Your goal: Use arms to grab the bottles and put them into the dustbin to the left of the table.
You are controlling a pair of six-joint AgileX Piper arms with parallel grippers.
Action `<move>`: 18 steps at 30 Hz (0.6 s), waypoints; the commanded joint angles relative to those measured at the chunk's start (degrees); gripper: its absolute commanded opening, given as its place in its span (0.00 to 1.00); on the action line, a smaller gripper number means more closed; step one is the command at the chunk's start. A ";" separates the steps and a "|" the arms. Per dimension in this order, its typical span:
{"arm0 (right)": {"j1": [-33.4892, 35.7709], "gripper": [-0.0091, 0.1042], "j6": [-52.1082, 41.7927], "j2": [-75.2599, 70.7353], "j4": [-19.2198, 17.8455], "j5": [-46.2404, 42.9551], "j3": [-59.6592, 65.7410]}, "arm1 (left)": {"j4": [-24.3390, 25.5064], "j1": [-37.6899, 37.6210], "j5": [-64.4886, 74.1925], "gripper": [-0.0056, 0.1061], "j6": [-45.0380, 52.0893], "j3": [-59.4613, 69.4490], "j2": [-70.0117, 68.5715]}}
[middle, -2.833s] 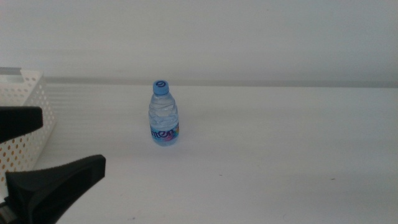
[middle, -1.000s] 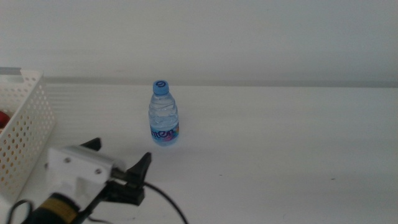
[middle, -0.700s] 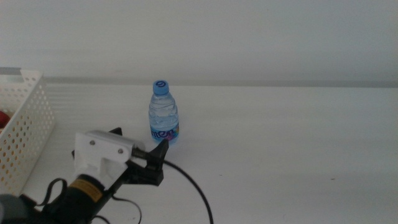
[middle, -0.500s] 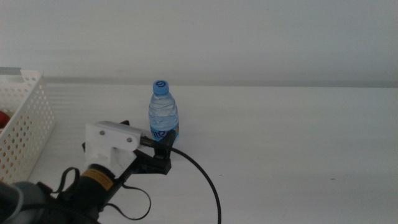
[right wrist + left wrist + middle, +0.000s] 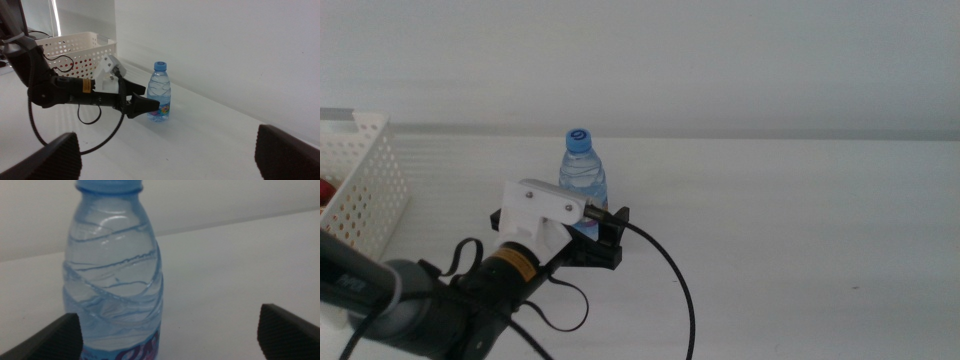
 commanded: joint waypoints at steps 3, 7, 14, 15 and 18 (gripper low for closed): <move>0.06 0.90 0.08 -0.30 -0.51 -0.61 0.54 | -0.92 -0.53 2.48 0.89 1.53 -2.85 2.10; 0.06 0.90 0.08 -0.30 -0.51 -0.61 0.54 | -2.37 -0.53 2.66 0.89 3.69 -4.45 3.83; 0.06 0.90 0.08 -0.30 -0.51 -0.61 0.54 | -5.29 -0.53 2.30 0.89 4.33 -5.91 5.49; 0.06 0.90 0.08 -0.30 -0.51 -0.61 0.54 | -5.56 -0.53 2.21 0.89 4.43 -6.19 5.49; 0.06 0.90 0.08 -0.30 -0.51 -0.61 0.54 | -6.41 -0.53 2.14 0.89 4.46 -7.12 5.49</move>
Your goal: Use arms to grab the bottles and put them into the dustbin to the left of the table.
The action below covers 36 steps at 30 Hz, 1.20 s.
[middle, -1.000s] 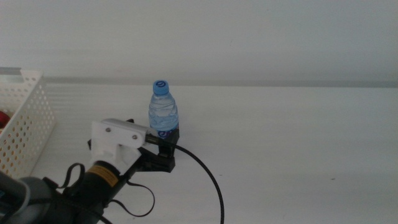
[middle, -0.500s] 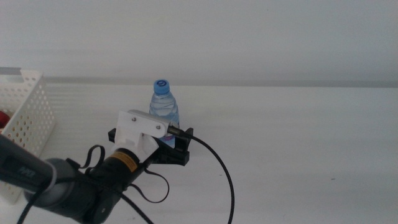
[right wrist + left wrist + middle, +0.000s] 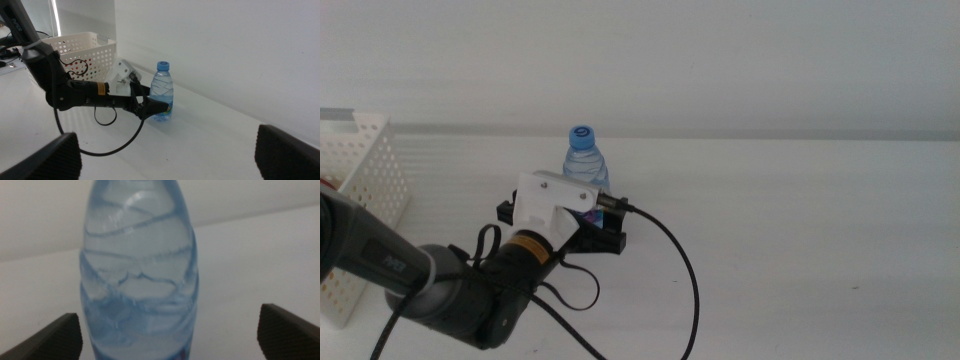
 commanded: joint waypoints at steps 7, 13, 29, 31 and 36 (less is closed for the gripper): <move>0.06 0.90 0.08 -0.30 -0.51 -0.61 0.54 | -2.16 -0.53 3.26 0.89 0.12 -3.94 0.03; 0.06 0.90 0.08 -0.30 -0.51 -0.61 0.54 | -4.88 -0.53 4.55 0.89 0.56 -5.96 0.03; 0.06 0.90 0.08 -0.30 -0.51 -0.61 0.54 | -8.07 0.45 5.21 0.89 3.04 -9.41 3.04; 0.06 0.90 0.08 -0.30 -0.51 -0.61 0.54 | -8.07 0.45 4.61 0.89 2.73 -9.54 3.85; 0.06 0.90 0.08 -0.30 -0.51 -0.61 0.54 | -7.58 0.45 2.31 0.89 3.04 -9.54 5.23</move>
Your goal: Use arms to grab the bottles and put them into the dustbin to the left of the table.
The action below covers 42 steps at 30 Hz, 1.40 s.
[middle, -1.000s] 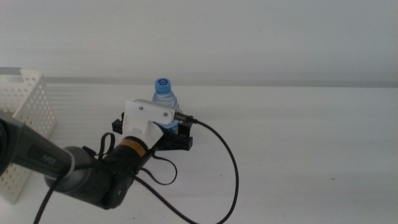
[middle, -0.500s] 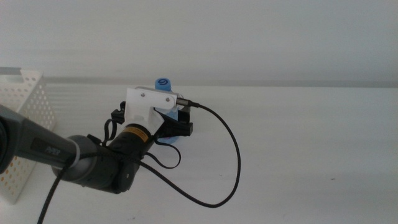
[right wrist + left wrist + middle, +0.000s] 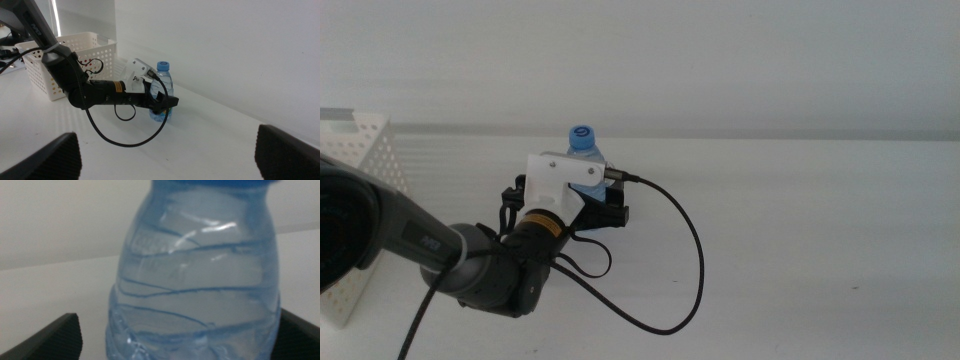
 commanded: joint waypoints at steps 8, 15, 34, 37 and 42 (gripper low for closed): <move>0.06 0.90 0.08 -0.30 -0.51 -0.61 0.54 | -0.90 0.23 -3.54 0.89 -0.84 -1.16 2.42; 0.06 0.90 0.08 -0.30 -0.51 -0.61 0.54 | -1.83 0.28 -4.45 0.69 2.42 -1.83 3.00; 0.06 0.90 0.17 -0.30 -0.51 -0.61 0.54 | -14.24 0.37 28.03 0.03 18.11 15.40 -31.96; 0.06 0.90 0.17 -0.30 -0.51 -0.61 0.54 | -25.44 2.71 45.50 0.03 30.43 15.11 -43.04; 0.06 0.90 0.17 -0.30 -0.51 -0.61 0.54 | -18.12 17.34 80.56 0.03 31.64 7.39 -50.91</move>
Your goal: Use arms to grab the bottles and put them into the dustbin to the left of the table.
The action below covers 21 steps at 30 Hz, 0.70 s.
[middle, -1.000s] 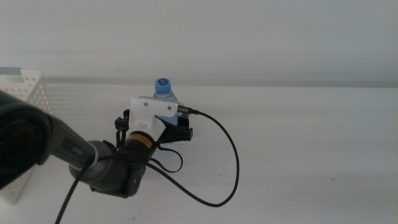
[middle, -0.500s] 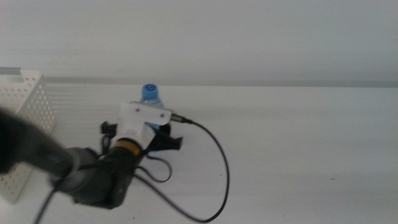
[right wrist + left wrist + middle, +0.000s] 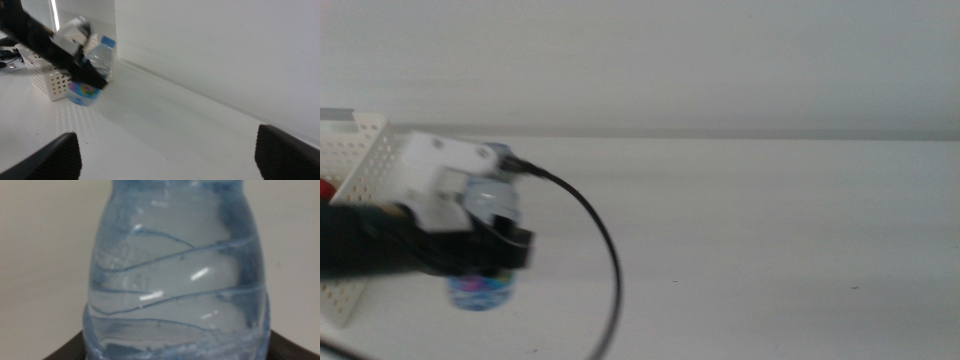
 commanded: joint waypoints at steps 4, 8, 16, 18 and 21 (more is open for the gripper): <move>0.06 0.90 -0.05 -0.30 -0.51 -0.61 0.54 | 13.70 15.51 31.20 0.03 -3.24 -15.74 -0.16; 0.06 0.90 -0.05 -0.30 -0.51 -0.61 0.54 | 22.04 21.70 41.01 0.03 -4.70 -28.22 2.45; 0.06 0.90 -0.05 -0.30 -0.51 -0.61 0.54 | 27.58 34.79 49.07 0.03 3.28 -46.36 15.98; 0.06 0.90 -0.05 -0.30 -0.51 -0.61 0.54 | 28.58 36.77 52.20 0.03 3.28 -49.56 20.54; 0.06 0.90 -0.05 -0.30 -0.51 -0.61 0.54 | 29.61 38.69 53.60 0.03 4.94 -51.66 25.09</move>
